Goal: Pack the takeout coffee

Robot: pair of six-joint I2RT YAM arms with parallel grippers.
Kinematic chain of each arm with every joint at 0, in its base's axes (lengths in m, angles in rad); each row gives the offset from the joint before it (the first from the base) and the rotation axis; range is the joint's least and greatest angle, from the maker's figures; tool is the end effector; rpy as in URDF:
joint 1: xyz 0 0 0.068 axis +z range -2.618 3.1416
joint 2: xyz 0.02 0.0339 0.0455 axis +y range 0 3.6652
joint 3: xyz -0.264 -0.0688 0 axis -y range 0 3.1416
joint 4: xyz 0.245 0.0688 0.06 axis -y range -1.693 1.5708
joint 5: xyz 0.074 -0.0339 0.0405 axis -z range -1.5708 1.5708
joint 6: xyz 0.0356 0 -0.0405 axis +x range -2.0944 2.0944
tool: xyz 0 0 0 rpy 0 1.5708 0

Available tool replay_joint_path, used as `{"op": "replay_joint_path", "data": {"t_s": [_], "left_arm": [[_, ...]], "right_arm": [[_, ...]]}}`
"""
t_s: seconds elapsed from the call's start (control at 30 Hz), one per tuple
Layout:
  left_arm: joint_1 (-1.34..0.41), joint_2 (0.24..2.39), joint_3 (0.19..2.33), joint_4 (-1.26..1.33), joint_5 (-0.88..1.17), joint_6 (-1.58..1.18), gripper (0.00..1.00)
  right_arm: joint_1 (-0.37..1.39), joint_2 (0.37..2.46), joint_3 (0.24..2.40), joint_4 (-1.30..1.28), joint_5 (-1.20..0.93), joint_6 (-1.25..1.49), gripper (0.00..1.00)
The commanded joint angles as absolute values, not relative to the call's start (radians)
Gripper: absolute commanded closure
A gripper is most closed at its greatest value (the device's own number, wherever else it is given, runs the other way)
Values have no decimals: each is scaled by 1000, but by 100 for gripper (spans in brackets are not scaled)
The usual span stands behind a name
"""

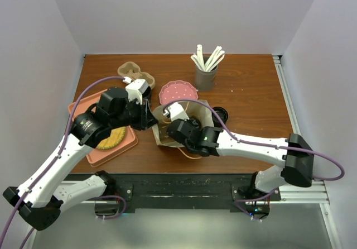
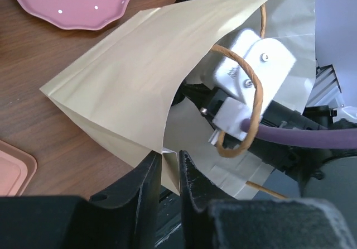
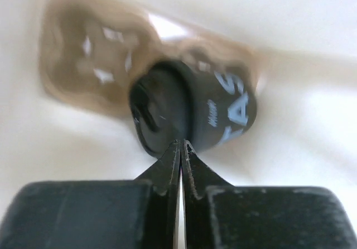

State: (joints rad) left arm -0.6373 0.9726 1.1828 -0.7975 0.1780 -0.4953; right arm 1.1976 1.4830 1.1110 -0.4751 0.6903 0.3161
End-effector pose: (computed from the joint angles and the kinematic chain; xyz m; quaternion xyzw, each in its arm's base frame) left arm 0.1483 -0.1176 0.3810 0.1041 0.8728 -0.3184 0.3548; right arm 0.1356 0.2842 0.2673 -0.2671 0.8471 -0.0013 0.4595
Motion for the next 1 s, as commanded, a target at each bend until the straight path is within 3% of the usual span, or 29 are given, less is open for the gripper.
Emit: {"op": "replay_joint_path", "data": {"t_s": [0.0, 0.17, 0.2, 0.3, 0.33, 0.6, 0.73, 0.97], "left_arm": [[-638, 968, 1215, -781, 176, -469, 75], [-640, 966, 1193, -778, 182, -459, 74], [-638, 966, 1192, -775, 184, -459, 74], [-640, 971, 1193, -767, 196, -453, 73], [-640, 976, 1210, -769, 198, -440, 69], [-640, 1031, 1339, -834, 158, -298, 42], [-638, 1061, 1388, -874, 175, -164, 40], [-640, 1121, 1405, -830, 417, -5, 39]], "right_arm": [[1197, 1367, 1102, -391, 681, 287, 100], [1198, 1287, 1040, -340, 658, 278, 100], [1195, 1289, 1037, -344, 664, 285, 85], [1193, 1310, 1046, -389, 664, 328, 71], [1193, 1316, 1045, -403, 654, 330, 69], [1195, 1264, 951, -328, 566, 316, 60], [1193, 1255, 939, -302, 537, 302, 60], [1193, 1241, 933, -282, 541, 288, 60]]}}
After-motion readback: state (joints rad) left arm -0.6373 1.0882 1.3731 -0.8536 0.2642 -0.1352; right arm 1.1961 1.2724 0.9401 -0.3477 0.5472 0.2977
